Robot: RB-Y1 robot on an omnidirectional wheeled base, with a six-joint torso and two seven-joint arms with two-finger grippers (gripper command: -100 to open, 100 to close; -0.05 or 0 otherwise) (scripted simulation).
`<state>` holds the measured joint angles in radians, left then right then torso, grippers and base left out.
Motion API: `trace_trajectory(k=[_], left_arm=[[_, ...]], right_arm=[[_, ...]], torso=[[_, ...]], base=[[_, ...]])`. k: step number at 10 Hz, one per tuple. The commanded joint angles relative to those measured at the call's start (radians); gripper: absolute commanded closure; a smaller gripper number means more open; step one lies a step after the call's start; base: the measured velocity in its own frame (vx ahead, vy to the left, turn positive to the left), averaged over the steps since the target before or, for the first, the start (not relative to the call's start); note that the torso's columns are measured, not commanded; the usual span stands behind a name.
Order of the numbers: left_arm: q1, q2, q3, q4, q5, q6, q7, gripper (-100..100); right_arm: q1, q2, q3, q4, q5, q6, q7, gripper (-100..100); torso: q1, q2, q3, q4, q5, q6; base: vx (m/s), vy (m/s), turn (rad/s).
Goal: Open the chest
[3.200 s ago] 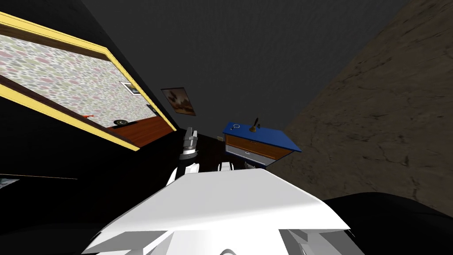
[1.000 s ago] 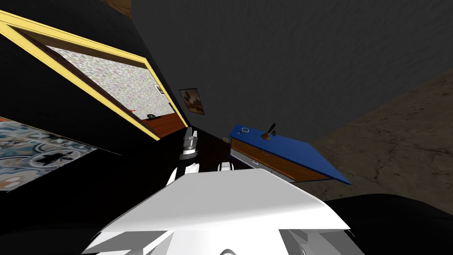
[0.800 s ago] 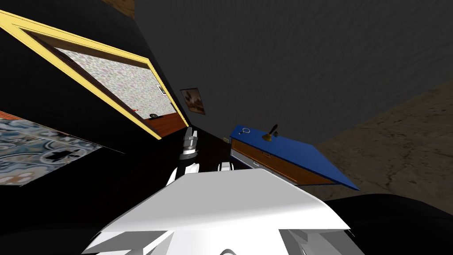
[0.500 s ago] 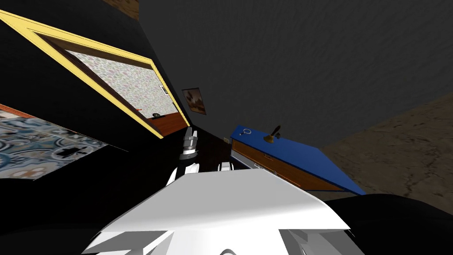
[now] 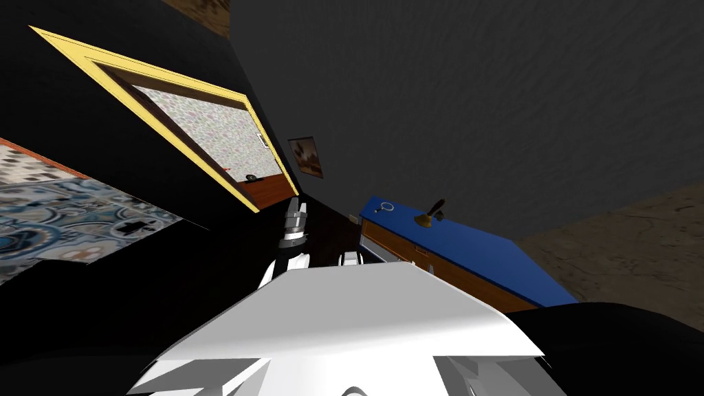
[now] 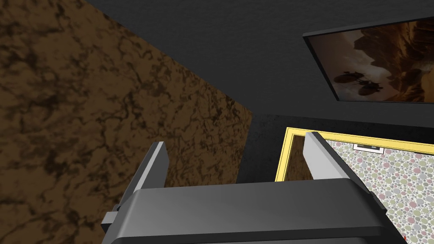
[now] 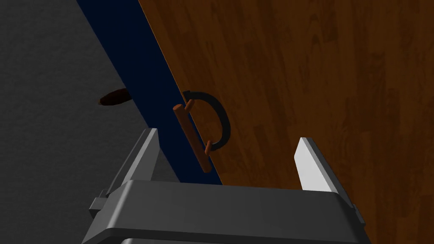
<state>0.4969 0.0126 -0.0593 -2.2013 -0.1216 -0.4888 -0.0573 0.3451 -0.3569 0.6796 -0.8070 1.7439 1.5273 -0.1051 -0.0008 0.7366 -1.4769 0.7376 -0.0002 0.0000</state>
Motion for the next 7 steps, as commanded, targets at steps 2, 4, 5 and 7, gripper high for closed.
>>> trace_trajectory(k=[2,4,5,7], left_arm=[[0.0,0.0,0.0,0.0,0.0,0.0,0.0,0],[0.0,0.0,0.0,0.0,0.0,0.0,0.0,0],[0.0,0.0,0.0,0.0,0.0,0.0,0.0,0],[0.0,0.0,0.0,0.0,0.0,0.0,0.0,0]], right_arm=[[-0.004,0.001,0.01,0.045,0.052,0.076,0.012,-100],[-0.011,0.006,0.013,0.076,0.08,0.111,0.016,-100],[-0.008,0.003,0.012,0.062,0.07,0.096,0.016,-100],[-0.019,-0.039,-0.01,0.03,0.045,0.057,0.025,-100]], torso=[[0.002,0.002,0.001,0.001,0.0,0.0],[0.001,0.002,0.001,0.0,0.0,0.0],[0.001,0.001,0.001,0.0,0.0,0.0],[0.003,0.003,0.002,0.001,0.001,0.0]], base=[[0.037,-0.027,0.076],[0.042,-0.024,0.058],[0.021,-0.014,0.013],[-0.017,0.029,0.082]])
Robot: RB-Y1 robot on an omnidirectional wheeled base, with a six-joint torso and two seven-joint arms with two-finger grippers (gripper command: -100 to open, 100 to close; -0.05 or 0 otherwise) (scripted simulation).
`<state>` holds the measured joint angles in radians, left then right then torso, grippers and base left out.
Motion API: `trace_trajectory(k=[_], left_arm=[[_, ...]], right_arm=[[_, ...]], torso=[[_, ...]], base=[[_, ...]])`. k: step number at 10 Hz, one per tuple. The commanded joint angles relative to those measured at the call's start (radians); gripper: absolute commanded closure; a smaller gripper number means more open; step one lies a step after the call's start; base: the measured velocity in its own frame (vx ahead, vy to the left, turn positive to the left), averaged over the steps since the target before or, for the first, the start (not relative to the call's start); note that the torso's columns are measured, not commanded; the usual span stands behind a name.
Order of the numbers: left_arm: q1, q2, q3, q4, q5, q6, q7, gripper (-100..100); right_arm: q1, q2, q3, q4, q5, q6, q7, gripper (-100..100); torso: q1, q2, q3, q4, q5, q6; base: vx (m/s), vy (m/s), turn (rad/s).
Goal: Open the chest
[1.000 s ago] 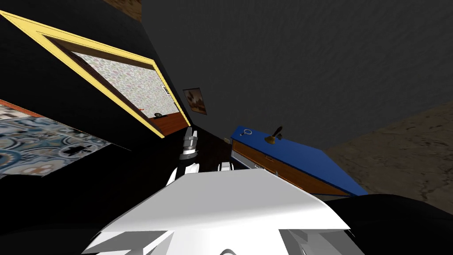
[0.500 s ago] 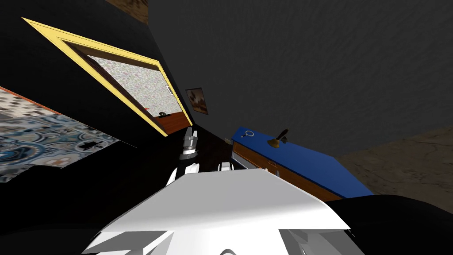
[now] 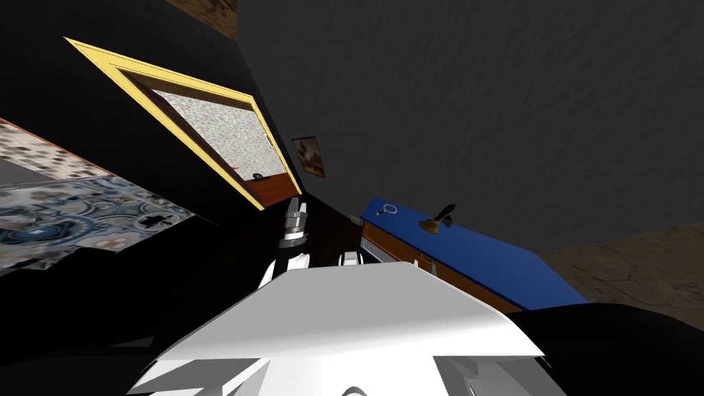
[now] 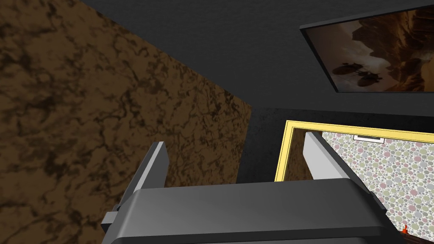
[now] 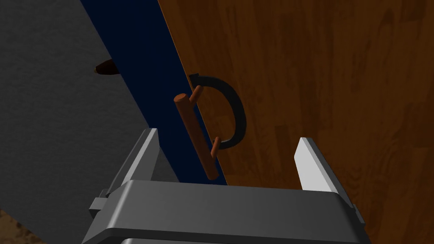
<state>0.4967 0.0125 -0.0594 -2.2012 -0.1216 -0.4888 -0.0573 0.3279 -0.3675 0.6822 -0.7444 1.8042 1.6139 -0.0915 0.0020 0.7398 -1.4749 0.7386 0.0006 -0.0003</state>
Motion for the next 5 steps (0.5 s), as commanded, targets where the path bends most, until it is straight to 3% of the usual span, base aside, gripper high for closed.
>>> trace_trajectory(k=[1,3,4,5], left_arm=[[0.0,0.0,0.0,0.0,0.0,0.0,0.0,0],[0.0,0.0,0.0,0.0,0.0,0.0,0.0,0],[0.0,0.0,0.0,0.0,0.0,0.0,0.0,0],[0.0,0.0,0.0,0.0,0.0,0.0,0.0,0]], right_arm=[[-0.006,-0.045,-0.022,-0.046,-0.025,-0.047,0.015,-100],[-0.005,-0.059,-0.027,-0.067,-0.031,-0.056,0.025,-100],[-0.004,-0.036,-0.017,-0.039,-0.02,-0.038,0.013,100],[0.0,-0.02,-0.008,-0.026,-0.01,-0.021,0.01,100]], torso=[[0.0,0.0,0.0,0.0,0.0,0.001],[-0.002,-0.001,-0.001,0.0,-0.001,0.0],[-0.003,-0.003,-0.002,-0.001,-0.001,0.001],[-0.004,-0.004,-0.002,-0.001,-0.001,0.001]], base=[[-0.038,0.042,0.044],[-0.028,0.03,0.036],[0.011,-0.013,-0.068],[0.03,-0.042,-0.078]])
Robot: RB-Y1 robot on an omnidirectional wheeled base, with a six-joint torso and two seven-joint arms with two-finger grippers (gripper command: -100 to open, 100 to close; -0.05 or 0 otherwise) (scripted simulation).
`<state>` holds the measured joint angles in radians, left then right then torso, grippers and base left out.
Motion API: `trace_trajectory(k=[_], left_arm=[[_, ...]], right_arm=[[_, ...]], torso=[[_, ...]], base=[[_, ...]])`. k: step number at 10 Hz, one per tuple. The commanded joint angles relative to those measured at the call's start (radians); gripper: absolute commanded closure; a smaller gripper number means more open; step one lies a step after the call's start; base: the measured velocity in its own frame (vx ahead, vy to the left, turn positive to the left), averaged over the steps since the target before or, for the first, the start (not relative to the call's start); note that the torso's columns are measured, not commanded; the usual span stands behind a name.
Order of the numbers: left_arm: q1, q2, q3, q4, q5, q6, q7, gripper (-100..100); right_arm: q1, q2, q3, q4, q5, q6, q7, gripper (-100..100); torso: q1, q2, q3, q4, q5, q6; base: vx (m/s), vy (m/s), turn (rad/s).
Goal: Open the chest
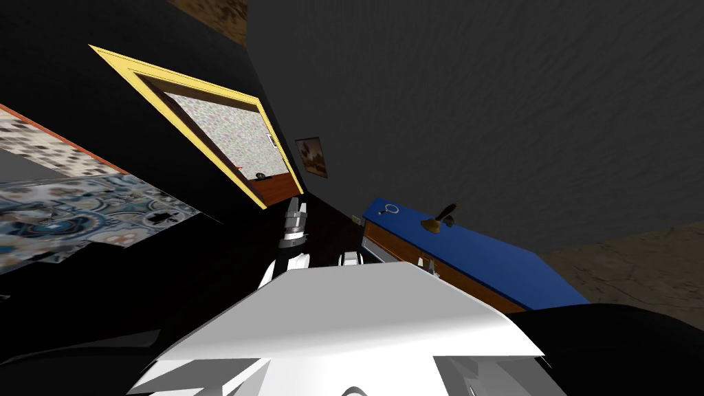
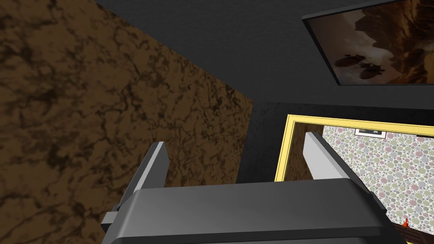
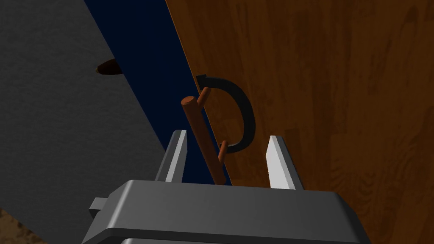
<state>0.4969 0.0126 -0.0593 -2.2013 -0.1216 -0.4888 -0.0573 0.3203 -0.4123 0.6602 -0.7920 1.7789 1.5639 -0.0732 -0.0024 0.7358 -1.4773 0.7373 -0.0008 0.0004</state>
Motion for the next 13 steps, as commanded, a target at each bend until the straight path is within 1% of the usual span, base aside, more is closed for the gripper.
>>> trace_trajectory(k=[1,2,3,4,6,8,9,10,11,12,13], left_arm=[[0.0,0.0,0.0,0.0,0.0,0.0,0.0,0],[0.0,0.0,0.0,0.0,0.0,0.0,0.0,0],[0.0,0.0,0.0,0.0,0.0,0.0,0.0,0],[0.0,0.0,0.0,0.0,0.0,0.0,0.0,0],[0.0,0.0,0.0,0.0,0.0,0.0,0.0,0],[0.0,0.0,0.0,0.0,0.0,0.0,0.0,0],[0.0,0.0,0.0,0.0,0.0,0.0,0.0,0],[0.0,0.0,0.0,0.0,0.0,0.0,0.0,0],[-0.001,0.0,0.0,0.0,0.0,0.0,0.0,0],[-0.001,0.0,0.0,0.0,0.0,0.0,0.0,0],[-0.001,0.0,0.0,0.0,0.0,0.0,0.0,0]], right_arm=[[0.012,0.042,0.023,0.035,0.026,0.047,-0.012,100],[0.016,0.059,0.032,0.049,0.037,0.064,-0.015,100],[0.013,0.041,0.022,0.048,0.032,0.068,-0.024,100],[0.049,0.022,0.027,0.015,0.041,0.078,-0.03,100],[0.072,0.009,0.031,-0.005,0.045,0.079,-0.034,100],[0.119,-0.015,0.038,-0.045,0.054,0.082,-0.042,100],[0.105,-0.013,0.032,-0.038,0.051,0.086,-0.036,100],[0.072,0.013,-0.017,-0.023,0.03,0.08,0.004,100],[0.072,0.013,-0.04,-0.023,0.03,0.08,0.004,100],[0.035,0.042,-0.074,-0.006,0.009,0.073,0.043,100],[0.035,0.042,-0.103,-0.006,0.009,0.073,0.043,100]], torso=[[-0.006,-0.003,0.002,-0.003,-0.009,0.0],[-0.01,-0.004,0.002,-0.004,-0.012,-0.002],[-0.011,-0.003,0.002,-0.004,-0.012,-0.001],[-0.01,-0.001,0.003,-0.003,-0.01,-0.001],[-0.003,0.003,0.005,-0.002,-0.007,0.002],[-0.003,0.001,0.003,-0.001,-0.005,0.0],[-0.001,0.001,0.003,-0.001,-0.005,-0.001],[-0.003,-0.001,0.001,0.0,-0.003,-0.003],[-0.003,0.005,0.004,0.003,-0.002,-0.006],[0.0,0.006,0.004,0.003,0.0,-0.003],[0.0,0.007,0.004,0.002,0.001,-0.001]], base=[[0.034,-0.041,-0.068],[0.034,-0.038,-0.05],[0.012,-0.009,-0.008],[0.002,0.056,-0.011],[-0.018,0.095,-0.043],[-0.024,0.12,-0.041],[-0.028,0.061,-0.036],[-0.184,-0.015,0.375],[-0.219,-0.049,0.479],[-0.264,-0.103,0.503],[-0.221,-0.071,0.441]])
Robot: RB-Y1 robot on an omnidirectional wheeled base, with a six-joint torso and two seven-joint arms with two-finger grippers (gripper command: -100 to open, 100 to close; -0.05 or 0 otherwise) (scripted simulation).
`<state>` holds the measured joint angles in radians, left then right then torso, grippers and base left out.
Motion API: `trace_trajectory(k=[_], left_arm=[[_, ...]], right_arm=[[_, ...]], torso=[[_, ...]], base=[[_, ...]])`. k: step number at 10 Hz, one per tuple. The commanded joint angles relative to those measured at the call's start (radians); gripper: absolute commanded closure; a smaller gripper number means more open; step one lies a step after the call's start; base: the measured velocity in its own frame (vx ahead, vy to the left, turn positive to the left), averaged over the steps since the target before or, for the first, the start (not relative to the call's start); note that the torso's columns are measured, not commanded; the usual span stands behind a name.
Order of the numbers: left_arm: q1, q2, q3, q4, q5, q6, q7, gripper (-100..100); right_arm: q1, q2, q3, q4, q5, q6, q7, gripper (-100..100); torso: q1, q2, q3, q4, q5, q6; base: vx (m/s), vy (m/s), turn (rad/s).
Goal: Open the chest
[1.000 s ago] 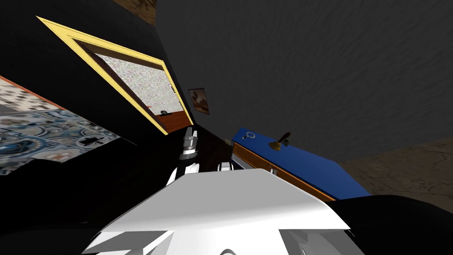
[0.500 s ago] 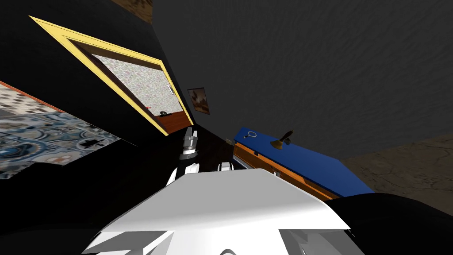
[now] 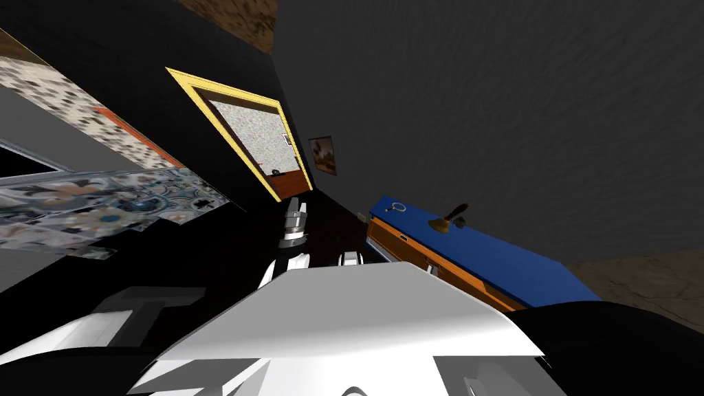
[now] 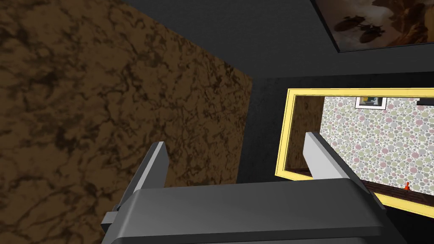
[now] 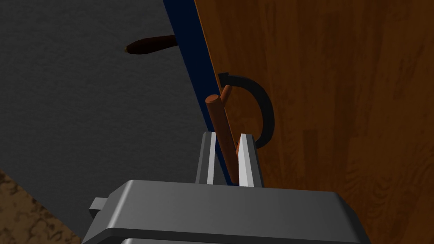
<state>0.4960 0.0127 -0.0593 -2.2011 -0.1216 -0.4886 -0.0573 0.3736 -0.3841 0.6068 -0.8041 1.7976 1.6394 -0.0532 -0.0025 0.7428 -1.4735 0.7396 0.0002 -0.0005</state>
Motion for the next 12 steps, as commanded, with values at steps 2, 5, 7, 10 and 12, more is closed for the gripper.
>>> trace_trajectory(k=[2,5,7,10,12], left_arm=[[0.001,0.0,0.0,0.0,0.0,0.0,0.0,0],[0.001,0.0,0.0,0.0,0.0,0.0,0.0,0],[0.0,0.0,0.0,0.0,0.0,0.0,0.0,0],[0.0,0.0,0.0,0.0,0.0,0.0,0.0,0],[0.001,0.0,0.0,0.0,0.0,0.0,0.0,0]], right_arm=[[-0.056,0.041,-0.095,0.023,-0.031,-0.009,0.062,100],[-0.094,0.07,-0.167,0.041,-0.052,-0.016,0.101,100],[-0.094,0.07,-0.206,0.041,-0.052,-0.016,0.101,100],[-0.131,0.098,-0.278,0.058,-0.073,-0.022,0.139,100],[-0.168,0.126,-0.342,0.075,-0.094,-0.029,0.178,100]], torso=[[0.005,-0.006,-0.005,-0.003,0.005,0.009],[0.005,-0.001,-0.003,-0.001,0.007,0.008],[0.007,0.001,-0.001,0.001,0.006,0.002],[0.009,0.003,0.0,0.002,0.007,0.003],[0.012,0.0,-0.002,0.0,0.006,0.002]], base=[[-0.139,-0.003,0.263],[-0.163,-0.008,0.298],[-0.151,0.003,0.28],[-0.175,-0.007,0.306],[-0.181,0.047,0.361]])
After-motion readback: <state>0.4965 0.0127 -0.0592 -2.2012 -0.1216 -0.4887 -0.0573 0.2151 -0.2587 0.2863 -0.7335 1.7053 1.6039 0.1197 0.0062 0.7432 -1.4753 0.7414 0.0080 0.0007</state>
